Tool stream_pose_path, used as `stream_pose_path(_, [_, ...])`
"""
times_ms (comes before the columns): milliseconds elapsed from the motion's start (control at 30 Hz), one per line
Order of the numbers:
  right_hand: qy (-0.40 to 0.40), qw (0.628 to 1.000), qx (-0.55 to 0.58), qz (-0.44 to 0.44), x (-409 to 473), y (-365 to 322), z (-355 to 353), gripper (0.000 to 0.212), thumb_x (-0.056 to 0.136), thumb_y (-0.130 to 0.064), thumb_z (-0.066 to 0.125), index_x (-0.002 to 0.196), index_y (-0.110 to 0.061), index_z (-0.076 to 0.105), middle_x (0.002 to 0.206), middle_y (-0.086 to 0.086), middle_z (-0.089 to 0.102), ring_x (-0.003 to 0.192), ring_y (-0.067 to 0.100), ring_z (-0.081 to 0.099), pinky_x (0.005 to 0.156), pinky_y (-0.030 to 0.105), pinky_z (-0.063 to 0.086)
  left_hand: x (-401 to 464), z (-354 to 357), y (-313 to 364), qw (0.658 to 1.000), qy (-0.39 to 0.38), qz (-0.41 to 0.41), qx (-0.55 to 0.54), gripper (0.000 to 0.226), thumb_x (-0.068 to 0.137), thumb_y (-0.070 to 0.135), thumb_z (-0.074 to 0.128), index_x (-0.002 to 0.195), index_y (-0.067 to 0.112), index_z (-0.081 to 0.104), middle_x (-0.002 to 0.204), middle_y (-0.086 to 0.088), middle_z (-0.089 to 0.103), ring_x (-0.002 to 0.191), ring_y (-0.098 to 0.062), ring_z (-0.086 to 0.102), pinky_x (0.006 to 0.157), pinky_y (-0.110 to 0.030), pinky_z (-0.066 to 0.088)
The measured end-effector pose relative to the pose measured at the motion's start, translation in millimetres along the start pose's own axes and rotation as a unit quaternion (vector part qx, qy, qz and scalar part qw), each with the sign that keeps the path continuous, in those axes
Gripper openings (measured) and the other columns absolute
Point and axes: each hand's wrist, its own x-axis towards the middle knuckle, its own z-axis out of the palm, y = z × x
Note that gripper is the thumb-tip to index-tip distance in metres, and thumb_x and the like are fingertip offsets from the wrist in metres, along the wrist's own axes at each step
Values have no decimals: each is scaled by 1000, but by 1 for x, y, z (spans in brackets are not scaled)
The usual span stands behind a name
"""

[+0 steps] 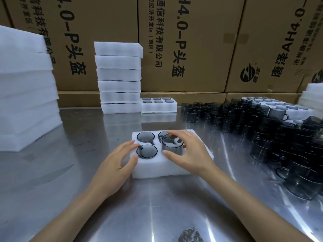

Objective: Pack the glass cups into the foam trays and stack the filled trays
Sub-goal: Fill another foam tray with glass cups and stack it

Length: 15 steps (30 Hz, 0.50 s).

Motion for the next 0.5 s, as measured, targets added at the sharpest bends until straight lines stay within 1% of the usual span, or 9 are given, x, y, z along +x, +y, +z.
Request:
stream_pose_path(67, [-4,1000,-11,3,-1,0,-1,53,77,-39,72,126,-31,54,107,-21,55,100,3,46,86,18,39,0,0,0,1000,1,-1,2,33,96,28,50,128,33,55,141,21,43,131,2,37,109,-24,28])
stream_pose_path(133, [-18,999,-33,8,-1,0,-3,59,78,-47,69,131,-31,50,113,-21,54,109,4,45,92,22,39,0,-1,2,1000,-2,0,12,34,96,38,47,129,34,54,141,22,42,131,1,37,110,-26,29])
stream_pose_path(167, [-30,998,-47,12,-2,1,-4,65,77,-53,67,135,-32,46,120,-21,53,116,3,42,95,21,38,0,-2,3,1000,-2,3,19,39,92,44,44,130,34,53,141,24,41,131,2,36,109,-23,28])
stream_pose_path(233, [-52,996,-70,22,-2,3,-8,76,76,-65,59,143,-38,34,133,-24,45,128,-1,31,93,19,32,-1,-2,10,999,9,18,33,49,87,49,38,132,35,50,139,31,36,128,11,32,105,-9,21])
stream_pose_path(267, [-53,996,-73,25,-3,4,-10,77,77,-67,55,144,-40,30,138,-25,41,130,-3,27,93,18,28,-1,-2,15,998,18,32,41,51,86,51,38,133,35,49,138,34,32,126,16,29,102,-4,18])
stream_pose_path(300, [-45,996,-68,24,-3,5,-14,74,81,-65,52,145,-40,28,141,-25,38,131,-5,24,94,17,25,-1,-1,20,997,23,51,48,53,86,52,37,135,34,47,137,35,30,125,18,27,104,-5,17])
stream_pose_path(400, [-22,998,-62,-1,-4,7,-22,58,94,-53,41,147,-34,29,146,-26,30,133,-10,21,99,7,16,-3,4,39,989,8,123,82,60,87,53,32,143,29,37,147,22,30,136,7,25,115,-29,20])
stream_pose_path(467, [-40,994,-92,-32,-7,6,-22,56,94,-48,34,147,-30,30,148,-26,23,133,-15,16,102,0,5,-5,13,50,978,-20,169,119,62,90,51,31,147,27,29,153,16,23,142,-1,19,117,-33,14])
stream_pose_path(500, [-55,992,-108,-42,-7,5,-21,57,93,-47,31,147,-29,31,148,-25,23,134,-14,15,104,1,3,-6,17,54,972,-33,186,136,62,90,51,30,148,27,25,154,15,20,143,-2,16,117,-32,11])
